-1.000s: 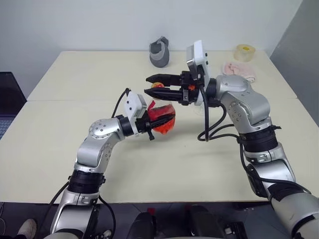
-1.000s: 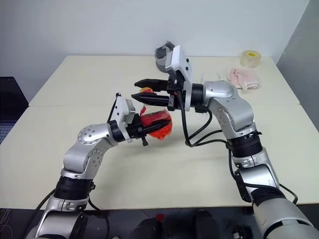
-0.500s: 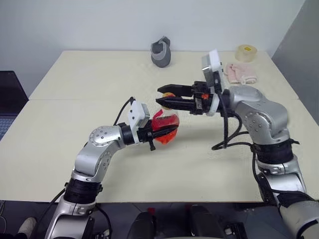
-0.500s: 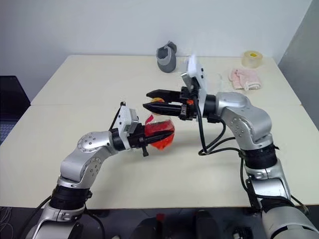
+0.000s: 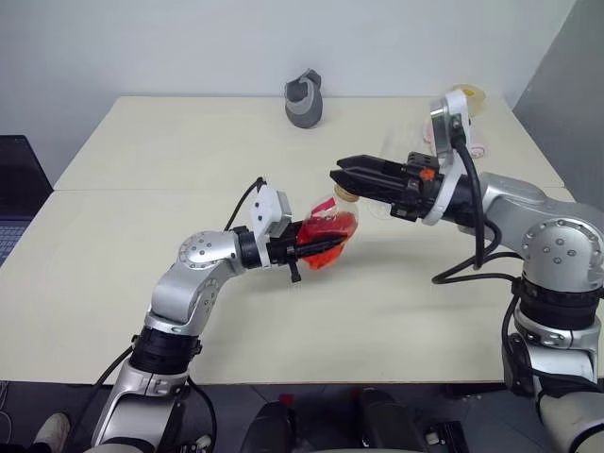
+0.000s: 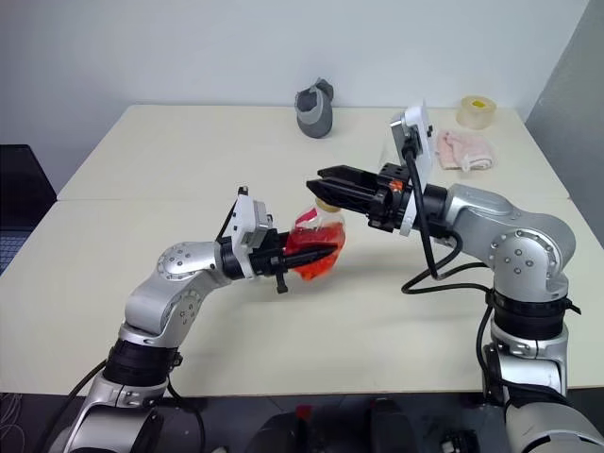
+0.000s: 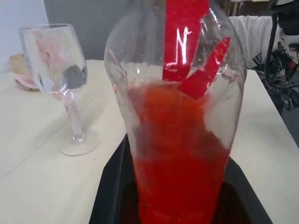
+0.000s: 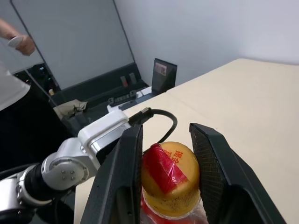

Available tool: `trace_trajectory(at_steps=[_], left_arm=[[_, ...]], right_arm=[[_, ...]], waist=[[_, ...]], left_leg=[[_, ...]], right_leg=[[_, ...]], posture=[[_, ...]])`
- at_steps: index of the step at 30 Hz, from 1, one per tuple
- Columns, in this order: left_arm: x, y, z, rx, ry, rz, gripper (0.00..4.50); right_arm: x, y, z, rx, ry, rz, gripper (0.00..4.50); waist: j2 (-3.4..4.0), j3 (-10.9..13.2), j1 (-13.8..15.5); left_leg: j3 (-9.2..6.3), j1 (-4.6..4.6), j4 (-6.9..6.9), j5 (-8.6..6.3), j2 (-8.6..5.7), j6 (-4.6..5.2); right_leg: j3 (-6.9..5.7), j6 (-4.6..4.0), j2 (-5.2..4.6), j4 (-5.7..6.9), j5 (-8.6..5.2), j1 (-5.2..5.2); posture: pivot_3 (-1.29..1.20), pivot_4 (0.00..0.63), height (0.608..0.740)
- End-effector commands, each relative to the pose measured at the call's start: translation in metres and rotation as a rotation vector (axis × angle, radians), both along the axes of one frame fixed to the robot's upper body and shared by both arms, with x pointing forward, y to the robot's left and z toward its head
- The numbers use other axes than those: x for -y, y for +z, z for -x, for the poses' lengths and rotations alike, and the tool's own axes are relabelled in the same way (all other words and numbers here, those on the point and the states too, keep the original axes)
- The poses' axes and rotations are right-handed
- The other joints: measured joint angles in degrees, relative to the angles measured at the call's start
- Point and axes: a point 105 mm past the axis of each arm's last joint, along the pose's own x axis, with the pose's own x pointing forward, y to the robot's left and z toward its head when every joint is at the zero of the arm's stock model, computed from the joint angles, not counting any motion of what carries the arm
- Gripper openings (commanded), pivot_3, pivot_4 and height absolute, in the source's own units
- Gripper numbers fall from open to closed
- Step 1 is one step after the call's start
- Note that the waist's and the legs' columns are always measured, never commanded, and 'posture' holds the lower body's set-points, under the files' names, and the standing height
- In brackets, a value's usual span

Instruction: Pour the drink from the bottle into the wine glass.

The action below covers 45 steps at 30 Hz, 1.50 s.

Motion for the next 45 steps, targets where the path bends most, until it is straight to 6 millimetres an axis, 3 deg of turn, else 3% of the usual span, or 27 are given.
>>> trace_trajectory(at_steps=[1, 9, 16, 27, 36, 45], left_arm=[[-0.010, 0.006, -0.010, 0.024, 0.066, 0.032, 0.81], [0.003, 0.010, -0.010, 0.037, 0.049, 0.067, 0.81], [-0.001, 0.010, -0.008, 0.040, 0.055, 0.062, 0.79], [-0.006, 0.010, -0.012, 0.045, 0.078, 0.058, 0.77], [-0.005, 0.011, -0.013, 0.050, 0.075, 0.057, 0.77], [-0.017, 0.006, -0.006, 0.037, 0.094, 0.047, 0.77]], right_arm=[[-0.016, 0.027, 0.014, 0.094, 0.092, -0.071, 1.26], [-0.055, 0.027, 0.015, 0.032, 0.247, -0.102, 1.26], [-0.060, 0.014, 0.019, -0.002, 0.320, -0.055, 1.26], [-0.051, 0.023, 0.007, 0.525, 0.163, 0.077, 1.26], [-0.043, 0.022, 0.007, 0.490, 0.166, 0.064, 1.26], [0.008, 0.017, 0.004, 0.412, 0.023, 0.143, 1.26]], waist=[[0.00, 0.0, 0.0], [0.00, 0.0, 0.0], [0.00, 0.0, 0.0], [0.00, 0.0, -0.2], [0.00, 0.0, 0.0], [0.00, 0.0, 0.1]], left_leg=[[0.01, 0.00, 0.00, 0.00, 0.00, 0.00], [0.00, 0.00, 0.00, 0.06, -0.02, -0.10], [-0.01, 0.00, 0.00, 0.07, -0.02, -0.12], [-0.01, 0.01, 0.00, 0.08, 0.00, -0.14], [-0.04, 0.00, 0.03, 0.11, -0.01, -0.20], [-0.04, -0.02, 0.01, 0.10, -0.02, -0.18]], right_leg=[[0.02, 0.00, 0.00, 0.00, 0.00, 0.00], [0.00, 0.00, -0.01, -0.01, 0.00, 0.00], [-0.01, 0.00, -0.01, -0.01, 0.00, -0.01], [-0.01, 0.00, 0.00, 0.00, 0.00, -0.02], [-0.02, 0.00, -0.06, 0.00, 0.00, -0.02], [-0.01, 0.00, -0.09, -0.07, 0.00, 0.00]], posture=[[0.00, 0.150, 0.740], [0.00, 0.150, 0.740], [0.00, 0.150, 0.740], [0.00, 0.150, 0.740], [0.00, 0.150, 0.740], [0.00, 0.150, 0.740]])
